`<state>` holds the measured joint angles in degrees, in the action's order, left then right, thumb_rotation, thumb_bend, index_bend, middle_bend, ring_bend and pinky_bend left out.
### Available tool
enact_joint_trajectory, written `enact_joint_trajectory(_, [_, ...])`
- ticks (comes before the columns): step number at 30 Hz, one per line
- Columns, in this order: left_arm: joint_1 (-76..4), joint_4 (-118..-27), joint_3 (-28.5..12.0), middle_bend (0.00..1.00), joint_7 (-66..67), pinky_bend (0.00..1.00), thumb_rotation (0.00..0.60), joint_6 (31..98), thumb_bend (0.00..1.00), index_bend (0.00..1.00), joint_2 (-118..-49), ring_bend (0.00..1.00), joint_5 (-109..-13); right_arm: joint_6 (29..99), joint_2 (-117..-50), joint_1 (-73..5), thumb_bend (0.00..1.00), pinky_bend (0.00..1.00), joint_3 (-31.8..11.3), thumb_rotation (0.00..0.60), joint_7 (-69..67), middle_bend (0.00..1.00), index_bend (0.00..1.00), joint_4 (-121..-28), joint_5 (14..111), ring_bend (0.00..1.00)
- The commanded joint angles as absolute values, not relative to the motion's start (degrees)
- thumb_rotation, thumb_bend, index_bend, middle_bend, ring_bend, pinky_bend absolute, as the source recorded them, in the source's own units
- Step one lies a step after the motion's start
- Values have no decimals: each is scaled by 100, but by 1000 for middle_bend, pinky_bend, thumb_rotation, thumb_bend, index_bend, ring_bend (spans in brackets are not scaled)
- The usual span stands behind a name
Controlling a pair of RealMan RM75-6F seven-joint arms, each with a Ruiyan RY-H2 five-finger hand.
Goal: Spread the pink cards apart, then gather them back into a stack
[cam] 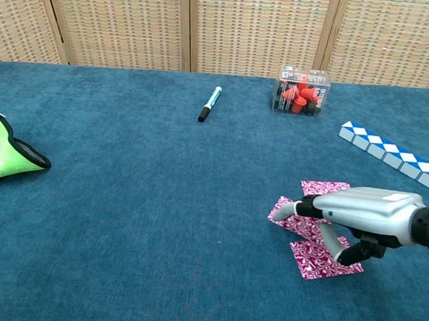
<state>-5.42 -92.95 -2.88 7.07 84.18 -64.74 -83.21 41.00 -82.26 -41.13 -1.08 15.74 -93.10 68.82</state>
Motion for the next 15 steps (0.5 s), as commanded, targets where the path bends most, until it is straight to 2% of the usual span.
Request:
enact_joint_trajectory(1, [-543,-9291,-289,0,703,0,600,8418,0,0,-6474,0,-8321,4136,-8341,-4190,1000,117,-164,600,1721,121,101,-9372,6721,70])
enact_joint_trajectory(8, [-544,-9281,-290,0,675,0,600,8414,0,0,-6473,0,-8319,4457,-8348,-4241,986,116,-408,600,1724,83,101,-9487,6659,48])
enact_joint_trajectory(10, [-546,-9281,-290,0,670,0,600,8409,0,0,-6470,0,-8318,4663,-8287,-4194,886,116,-493,600,1624,34,101,-9481,6778,13])
enact_joint_trajectory(12, [-548,-9283,-289,0,673,0,600,8402,0,0,-6467,0,-8316,4914,-8251,-4121,695,117,-567,600,1537,1,105,-9409,6897,0])
enact_joint_trajectory(15, [-550,-9290,-286,0,686,0,600,8396,0,0,-6466,0,-8314,5284,-8306,-4014,564,117,-653,600,1571,0,134,-9154,6938,0])
